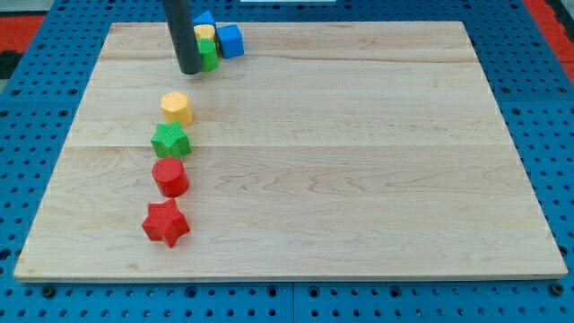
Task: Slide the yellow hexagon to the bottom of the yellow heart
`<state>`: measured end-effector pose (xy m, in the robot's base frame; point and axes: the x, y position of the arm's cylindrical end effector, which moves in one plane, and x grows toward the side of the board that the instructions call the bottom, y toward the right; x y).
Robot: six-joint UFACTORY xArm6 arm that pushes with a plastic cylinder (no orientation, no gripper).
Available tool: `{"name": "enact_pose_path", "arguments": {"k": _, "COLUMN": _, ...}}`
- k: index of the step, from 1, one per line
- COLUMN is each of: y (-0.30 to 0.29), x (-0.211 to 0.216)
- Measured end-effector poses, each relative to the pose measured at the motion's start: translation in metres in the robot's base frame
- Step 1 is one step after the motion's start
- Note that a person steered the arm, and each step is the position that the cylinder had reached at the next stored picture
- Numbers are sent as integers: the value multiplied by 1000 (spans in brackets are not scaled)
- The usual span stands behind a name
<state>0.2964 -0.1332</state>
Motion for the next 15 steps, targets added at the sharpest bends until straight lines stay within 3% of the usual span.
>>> {"name": "enact_pose_path", "arguments": {"k": 1, "y": 14, "x": 0}}
{"name": "enact_pose_path", "arguments": {"k": 3, "y": 17, "x": 51}}
{"name": "enact_pose_path", "arguments": {"k": 6, "y": 7, "x": 94}}
{"name": "enact_pose_path", "arguments": {"k": 7, "y": -23, "x": 96}}
{"name": "enact_pose_path", "arguments": {"k": 9, "y": -47, "x": 61}}
{"name": "enact_pose_path", "arguments": {"k": 11, "y": -52, "x": 95}}
{"name": "enact_pose_path", "arguments": {"k": 13, "y": -108, "x": 105}}
{"name": "enact_pose_path", "arguments": {"k": 15, "y": -55, "x": 83}}
